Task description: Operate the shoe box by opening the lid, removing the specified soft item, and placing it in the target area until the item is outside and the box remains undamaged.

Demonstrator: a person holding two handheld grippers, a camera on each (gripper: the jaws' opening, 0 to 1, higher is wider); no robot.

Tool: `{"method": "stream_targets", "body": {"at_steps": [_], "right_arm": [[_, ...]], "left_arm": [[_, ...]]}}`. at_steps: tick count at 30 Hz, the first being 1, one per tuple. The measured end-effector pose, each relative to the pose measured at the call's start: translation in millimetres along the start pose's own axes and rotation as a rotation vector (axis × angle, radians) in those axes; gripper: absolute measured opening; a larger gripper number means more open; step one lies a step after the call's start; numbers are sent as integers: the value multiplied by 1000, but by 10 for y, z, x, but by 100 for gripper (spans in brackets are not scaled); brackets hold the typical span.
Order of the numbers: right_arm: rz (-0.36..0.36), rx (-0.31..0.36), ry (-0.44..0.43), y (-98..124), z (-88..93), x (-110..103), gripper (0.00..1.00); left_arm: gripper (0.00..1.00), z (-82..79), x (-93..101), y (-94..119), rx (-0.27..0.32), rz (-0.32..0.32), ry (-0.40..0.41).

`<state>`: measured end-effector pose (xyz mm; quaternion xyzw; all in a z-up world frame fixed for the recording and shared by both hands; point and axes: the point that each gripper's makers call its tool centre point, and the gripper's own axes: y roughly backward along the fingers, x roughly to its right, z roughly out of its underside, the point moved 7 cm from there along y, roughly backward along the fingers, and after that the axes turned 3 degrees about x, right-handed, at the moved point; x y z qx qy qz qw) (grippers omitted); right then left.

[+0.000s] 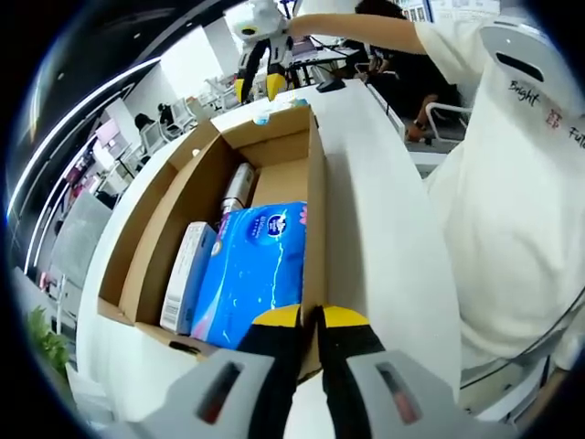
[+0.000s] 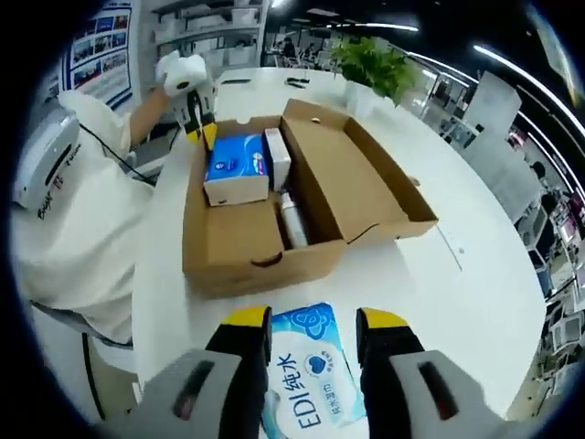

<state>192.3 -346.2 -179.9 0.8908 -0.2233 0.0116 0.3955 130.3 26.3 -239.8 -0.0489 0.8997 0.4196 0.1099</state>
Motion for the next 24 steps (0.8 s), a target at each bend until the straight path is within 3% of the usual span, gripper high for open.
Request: {"method": "stream_targets", "body": {"at_steps": [5, 9, 14, 18, 20, 23, 24], "right_arm": [[2, 99, -37, 29, -83, -55, 37], [89, 94, 17, 4, -71, -61, 37], [173, 263, -69, 94, -234, -13, 38], [198, 411, -161, 206, -350, 9, 43], [211, 441, -181, 231, -358, 38, 50], [279, 454, -139, 274, -342, 104, 51], [280, 460, -170, 287, -324, 119, 51]], "left_arm": [[6, -1, 0, -2, 2, -4, 3], [6, 0, 2, -3, 4, -9, 8], [6, 3, -1, 0, 14, -3, -3], [6, 4, -3, 3, 15, -1, 3], [6, 5, -7, 5, 14, 1, 7], [6, 4, -10, 6, 14, 2, 9], [6, 3, -12, 6, 14, 3, 10]]}}
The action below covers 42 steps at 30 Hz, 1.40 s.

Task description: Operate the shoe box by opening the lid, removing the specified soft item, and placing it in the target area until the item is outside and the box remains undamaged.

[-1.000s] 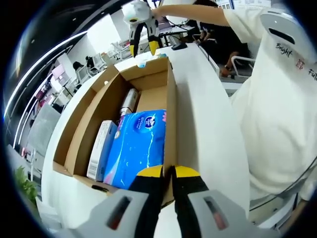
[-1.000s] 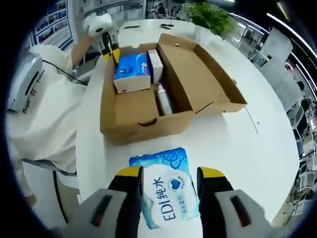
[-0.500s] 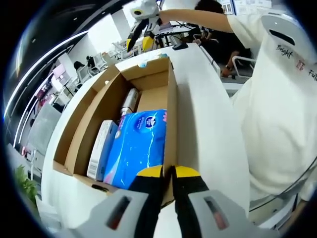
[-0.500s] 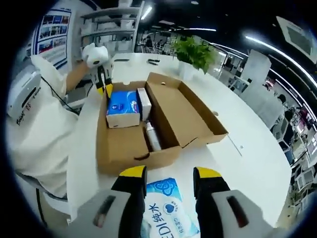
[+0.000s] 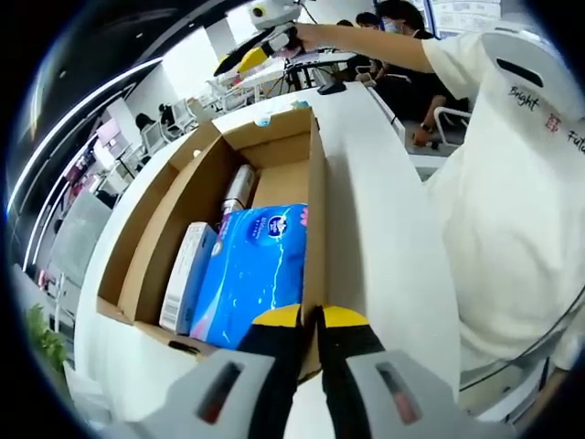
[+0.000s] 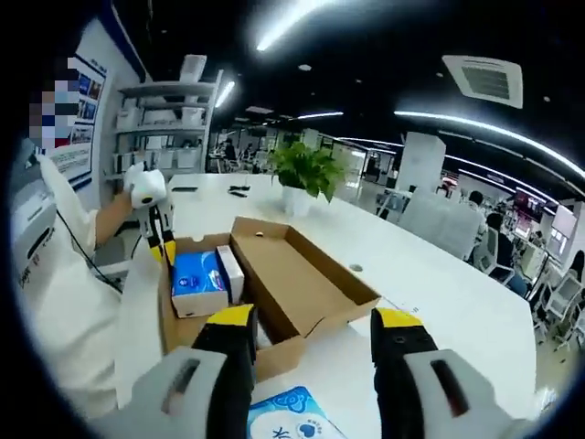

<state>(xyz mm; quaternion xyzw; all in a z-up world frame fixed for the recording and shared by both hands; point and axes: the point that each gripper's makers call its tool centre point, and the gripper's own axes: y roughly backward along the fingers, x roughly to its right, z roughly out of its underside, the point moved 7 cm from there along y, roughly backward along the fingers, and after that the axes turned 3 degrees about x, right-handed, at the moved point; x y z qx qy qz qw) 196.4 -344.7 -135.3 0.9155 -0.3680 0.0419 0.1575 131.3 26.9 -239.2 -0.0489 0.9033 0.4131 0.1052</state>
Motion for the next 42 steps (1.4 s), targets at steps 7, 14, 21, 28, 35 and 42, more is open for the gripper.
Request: {"method": "stream_targets", "body": {"at_steps": [7, 14, 21, 28, 35, 42], "right_arm": [[22, 89, -79, 72, -31, 72, 47], [62, 94, -45, 83, -10, 54, 45], [129, 91, -121, 64, -96, 16, 39], [160, 110, -184, 67, -121, 27, 36], [126, 151, -231, 7, -144, -110, 37], [189, 147, -172, -38, -303, -207, 27]], "left_arm": [[5, -4, -3, -1, 0, 2, -6], [6, -6, -2, -3, 2, -2, -11], [6, -8, 0, -7, 0, -1, -11], [5, -8, 3, -9, 1, 0, -6], [5, -14, 1, -15, -6, 11, -2], [5, -7, 1, -7, 0, 7, -5]]}}
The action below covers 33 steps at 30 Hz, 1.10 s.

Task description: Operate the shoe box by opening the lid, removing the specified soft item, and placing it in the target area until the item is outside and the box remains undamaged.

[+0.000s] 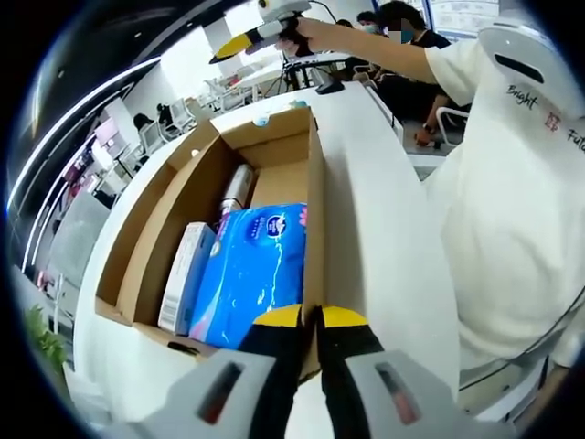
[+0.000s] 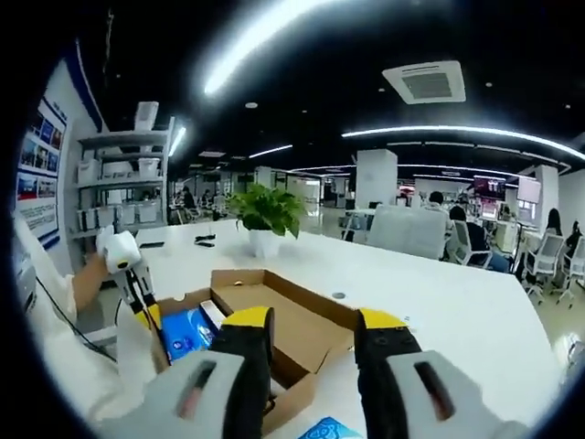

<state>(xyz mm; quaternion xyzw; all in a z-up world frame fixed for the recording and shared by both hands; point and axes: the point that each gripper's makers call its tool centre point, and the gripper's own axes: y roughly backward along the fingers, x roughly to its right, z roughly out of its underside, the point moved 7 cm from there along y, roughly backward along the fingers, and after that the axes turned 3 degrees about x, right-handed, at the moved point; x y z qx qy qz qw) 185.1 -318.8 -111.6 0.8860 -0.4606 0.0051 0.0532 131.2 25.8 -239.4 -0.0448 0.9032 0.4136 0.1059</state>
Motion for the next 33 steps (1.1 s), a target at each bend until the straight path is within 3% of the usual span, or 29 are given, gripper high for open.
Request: {"method": "stream_targets", "body": {"at_steps": [2, 3, 5, 8, 12, 15, 19, 23, 27, 29, 31, 33], "right_arm": [[10, 1, -46, 12, -43, -4, 18], [20, 2, -126, 18, -72, -4, 18], [1, 11, -170, 16, -118, 14, 18], [7, 4, -56, 12, -156, -2, 18], [-55, -37, -88, -27, -131, -133, 19], [-68, -52, -47, -70, -126, -224, 21], [-39, -103, 61, -156, -75, -304, 27], [25, -177, 178, -215, 14, -294, 21], [-36, -185, 152, -289, 80, -404, 21], [-60, -204, 195, -330, 132, -446, 21], [-99, -153, 258, -392, 148, -503, 21], [-157, -204, 225, -425, 245, -580, 21]], "left_arm": [[5, 0, 0, 1, 0, 0, -1], [5, 0, -1, 1, -1, 2, -1], [5, 1, -1, 2, -1, 2, -1], [5, 7, -2, 5, 3, 0, -3], [5, 8, 1, 5, 3, -1, -4], [5, 10, 2, 7, 3, -2, -4], [5, 10, 3, 8, 5, -4, -5], [5, 9, 2, 9, 5, -3, -4], [5, 7, 0, 8, 14, -6, -2], [5, 9, 0, 8, 15, -6, -1], [5, 9, 2, 7, 16, -8, -5], [5, 8, 4, 7, 17, -8, -7]]}}
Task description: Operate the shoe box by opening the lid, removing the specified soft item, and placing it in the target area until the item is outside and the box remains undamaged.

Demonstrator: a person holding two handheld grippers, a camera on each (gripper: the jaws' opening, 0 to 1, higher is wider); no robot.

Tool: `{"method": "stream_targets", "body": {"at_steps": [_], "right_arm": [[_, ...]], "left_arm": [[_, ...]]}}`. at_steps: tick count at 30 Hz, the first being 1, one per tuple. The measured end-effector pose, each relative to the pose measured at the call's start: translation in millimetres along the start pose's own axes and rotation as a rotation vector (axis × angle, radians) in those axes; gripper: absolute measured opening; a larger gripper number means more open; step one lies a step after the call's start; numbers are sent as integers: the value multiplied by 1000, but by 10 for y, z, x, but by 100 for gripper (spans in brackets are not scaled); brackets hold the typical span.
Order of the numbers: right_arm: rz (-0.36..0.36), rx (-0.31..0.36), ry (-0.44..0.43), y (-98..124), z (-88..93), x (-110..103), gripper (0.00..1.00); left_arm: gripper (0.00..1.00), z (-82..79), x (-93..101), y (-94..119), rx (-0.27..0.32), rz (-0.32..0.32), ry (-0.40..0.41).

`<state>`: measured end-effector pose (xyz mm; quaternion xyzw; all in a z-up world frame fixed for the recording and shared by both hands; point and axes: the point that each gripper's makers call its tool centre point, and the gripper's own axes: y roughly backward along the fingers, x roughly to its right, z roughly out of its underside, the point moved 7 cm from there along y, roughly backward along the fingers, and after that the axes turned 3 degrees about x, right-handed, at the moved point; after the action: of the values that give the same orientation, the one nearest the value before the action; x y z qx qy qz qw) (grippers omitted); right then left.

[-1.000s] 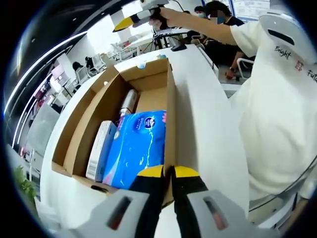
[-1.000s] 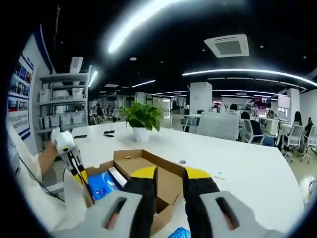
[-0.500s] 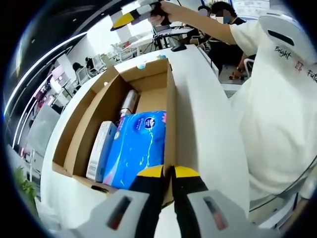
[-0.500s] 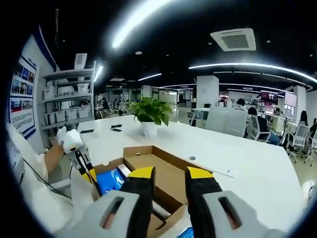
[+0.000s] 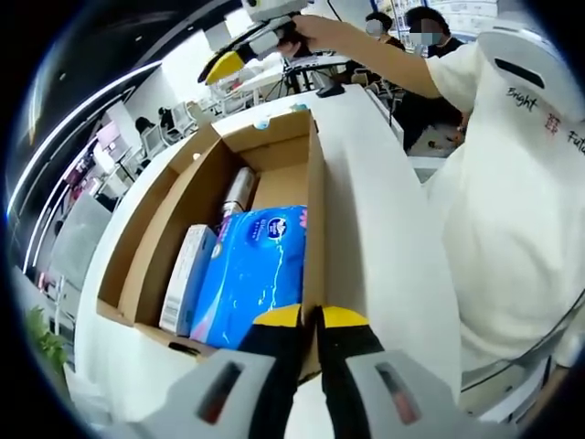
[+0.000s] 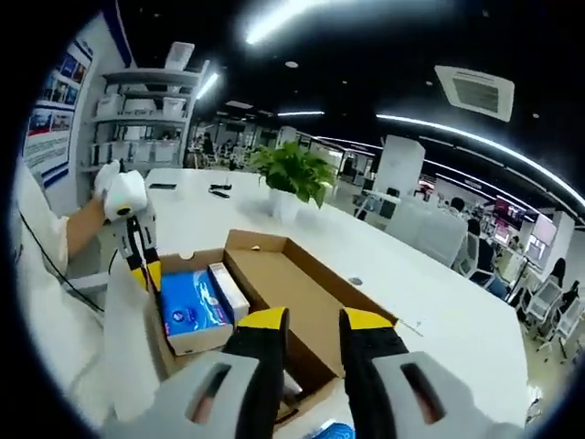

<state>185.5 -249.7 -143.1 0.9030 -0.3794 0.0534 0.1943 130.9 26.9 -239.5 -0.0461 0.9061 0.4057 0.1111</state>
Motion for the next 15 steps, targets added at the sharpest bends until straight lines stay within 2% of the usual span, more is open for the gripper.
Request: {"method": "stream_targets", "body": {"at_steps": [2, 6, 7, 10, 15], "right_arm": [[-21, -27, 31, -55, 28, -48, 22], [-8, -82, 179, -125, 63, -68, 20], [-14, -79, 165, -138, 69, -77, 20], [-113, -110, 91, -201, 113, -130, 21], [-119, -144, 145, -266, 127, -166, 21]], "left_arm": [[5, -1, 1, 0, 0, 1, -2], [5, -3, 0, -1, -3, 7, 3], [5, -5, -2, -3, -7, 10, 5], [5, -6, -2, -4, -11, 13, 10], [5, -1, -4, -2, -9, 13, 13]]}}
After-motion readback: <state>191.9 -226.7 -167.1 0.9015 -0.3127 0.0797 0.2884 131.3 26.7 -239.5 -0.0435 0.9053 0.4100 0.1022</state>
